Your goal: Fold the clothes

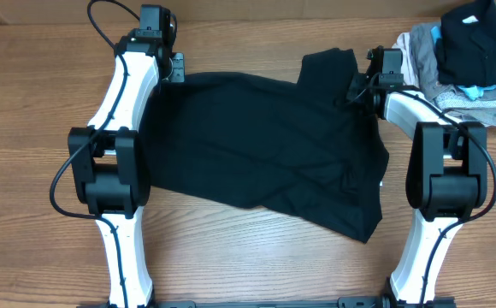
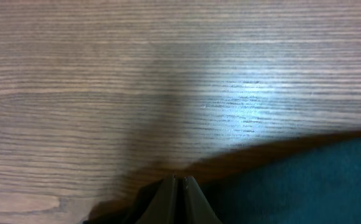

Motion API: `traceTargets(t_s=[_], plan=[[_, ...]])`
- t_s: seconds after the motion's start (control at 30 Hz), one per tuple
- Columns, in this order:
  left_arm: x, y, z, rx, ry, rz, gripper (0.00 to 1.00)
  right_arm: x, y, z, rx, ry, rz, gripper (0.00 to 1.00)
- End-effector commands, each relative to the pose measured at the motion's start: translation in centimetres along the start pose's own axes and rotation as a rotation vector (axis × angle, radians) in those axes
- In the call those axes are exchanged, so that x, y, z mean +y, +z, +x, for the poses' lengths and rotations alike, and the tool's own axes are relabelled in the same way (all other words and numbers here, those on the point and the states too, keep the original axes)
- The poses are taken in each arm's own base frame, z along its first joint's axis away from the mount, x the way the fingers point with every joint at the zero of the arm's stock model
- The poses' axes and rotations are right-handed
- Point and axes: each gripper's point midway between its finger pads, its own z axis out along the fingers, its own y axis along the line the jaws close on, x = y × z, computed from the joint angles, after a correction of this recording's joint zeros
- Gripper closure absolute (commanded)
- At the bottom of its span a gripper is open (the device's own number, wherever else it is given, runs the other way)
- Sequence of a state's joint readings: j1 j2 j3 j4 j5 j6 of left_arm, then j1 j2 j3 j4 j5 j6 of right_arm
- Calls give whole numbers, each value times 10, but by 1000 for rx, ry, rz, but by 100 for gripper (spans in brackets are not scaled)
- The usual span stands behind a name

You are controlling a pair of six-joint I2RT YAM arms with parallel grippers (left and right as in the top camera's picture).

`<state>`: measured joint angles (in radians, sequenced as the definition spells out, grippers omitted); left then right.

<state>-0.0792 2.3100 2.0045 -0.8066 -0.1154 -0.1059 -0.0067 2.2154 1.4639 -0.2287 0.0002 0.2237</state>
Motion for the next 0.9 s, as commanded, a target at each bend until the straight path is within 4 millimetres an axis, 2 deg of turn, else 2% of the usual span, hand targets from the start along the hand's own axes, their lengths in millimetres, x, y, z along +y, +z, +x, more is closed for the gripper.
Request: traceTargets(t_s=[0.0, 0.13, 0.27, 0.43, 0.63, 0.87], plan=[[-1, -7, -9, -32, -18, 10, 96, 1, 0, -5, 13, 18, 3, 96], [2, -12, -16, -61, -20, 5, 96, 6, -22, -22, 18, 17, 5, 96], [5, -26, -28, -102, -22, 7, 96, 18, -58, -49, 20, 17, -13, 96], [6, -45, -37, -142, -19, 11, 96, 35, -98, -63, 86, 17, -59, 96], [7, -59, -40, -155, -21, 13, 96, 37, -135, -63, 172, 23, -41, 96], [10, -73, -23, -91, -13, 9, 96, 29, -166, -35, 311, 33, 2, 96]])
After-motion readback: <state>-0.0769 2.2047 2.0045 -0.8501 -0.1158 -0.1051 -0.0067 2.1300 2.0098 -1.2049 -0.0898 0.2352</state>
